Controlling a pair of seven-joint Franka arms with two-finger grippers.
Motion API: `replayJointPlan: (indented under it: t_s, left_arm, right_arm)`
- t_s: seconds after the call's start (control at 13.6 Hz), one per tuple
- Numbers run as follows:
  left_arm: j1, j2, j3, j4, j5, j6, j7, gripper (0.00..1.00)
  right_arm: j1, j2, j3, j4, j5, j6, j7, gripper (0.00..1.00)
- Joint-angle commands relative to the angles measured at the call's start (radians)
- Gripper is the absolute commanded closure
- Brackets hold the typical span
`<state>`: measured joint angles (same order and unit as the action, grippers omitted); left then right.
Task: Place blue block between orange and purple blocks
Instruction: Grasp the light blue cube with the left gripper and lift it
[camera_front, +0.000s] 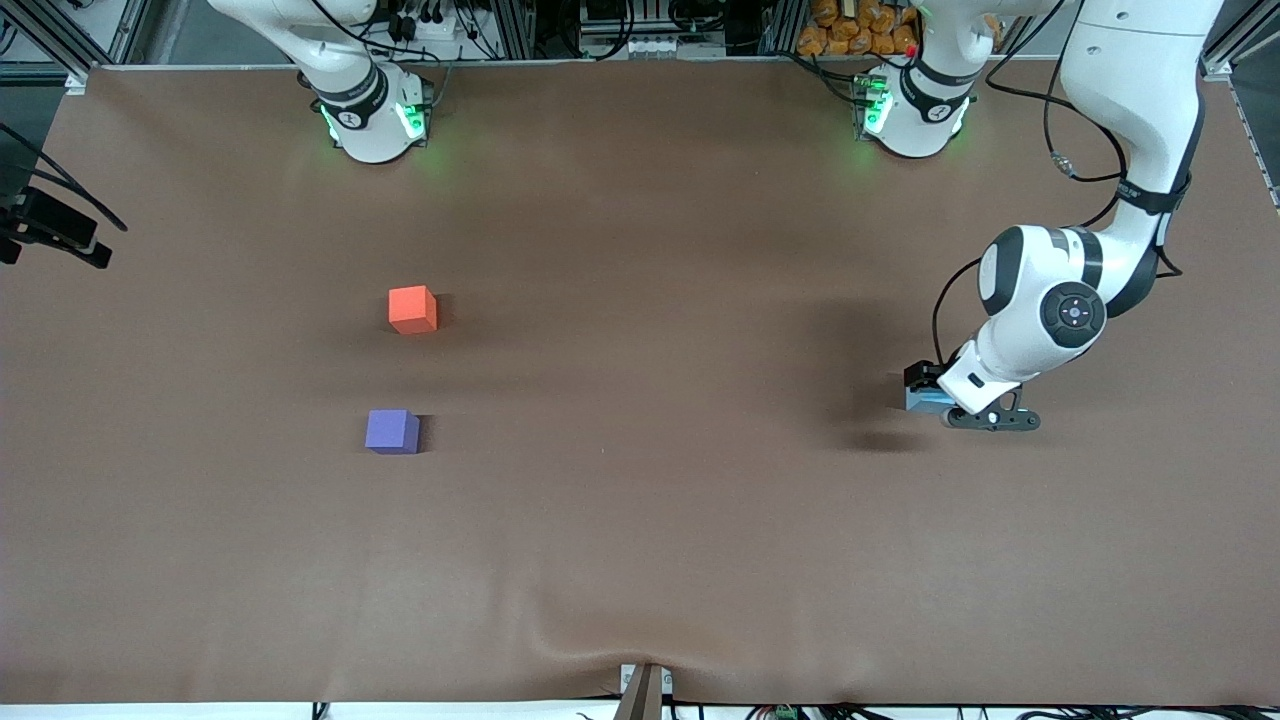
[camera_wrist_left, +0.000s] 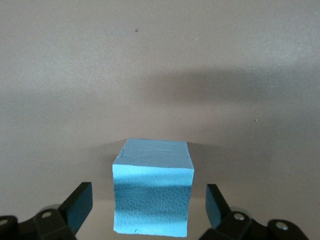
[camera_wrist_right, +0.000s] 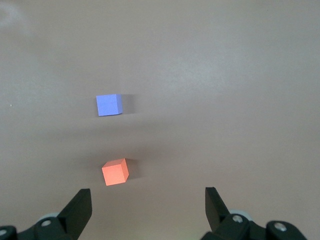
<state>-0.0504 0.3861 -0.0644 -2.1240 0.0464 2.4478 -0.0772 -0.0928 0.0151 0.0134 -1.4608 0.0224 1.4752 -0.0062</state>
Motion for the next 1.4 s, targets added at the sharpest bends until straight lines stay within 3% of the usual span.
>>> replayJointPlan:
  t_s: [0.0, 0.3, 0.44, 0.66, 0.96, 1.18, 1.33]
  left_arm:
    - [-0.005, 0.002, -0.008, -0.008, 0.012, 0.027, -0.009, 0.28]
    - [-0.012, 0.004, -0.008, -0.02, 0.021, 0.025, 0.013, 1.0]
    - [-0.017, 0.001, -0.011, -0.017, 0.021, 0.025, 0.014, 1.0]
    - [-0.016, -0.05, -0.08, -0.002, 0.02, 0.007, -0.003, 1.0]
    - [-0.023, -0.055, -0.173, 0.195, 0.018, -0.249, -0.028, 1.0]
    - [-0.052, -0.033, -0.235, 0.286, 0.017, -0.312, -0.14, 1.0]
    - [-0.103, -0.013, -0.235, 0.326, 0.015, -0.317, -0.203, 1.0]
  right_arm:
    - [-0.008, -0.001, 0.011, 0.014, 0.002, -0.015, 0.003, 0.0]
    - [-0.001, -0.001, 0.019, 0.016, 0.005, -0.035, 0.003, 0.0]
    - [0.008, 0.0, 0.016, 0.042, 0.007, -0.059, 0.003, 0.0]
    - [0.024, 0.0, 0.013, 0.042, 0.005, -0.069, 0.003, 0.0]
    - [0.022, 0.0, 0.011, 0.043, 0.004, -0.07, 0.003, 0.0]
    - [0.028, 0.002, 0.013, 0.042, 0.007, -0.07, 0.003, 0.0]
    - [0.045, 0.002, 0.013, 0.042, 0.007, -0.07, 0.005, 0.0]
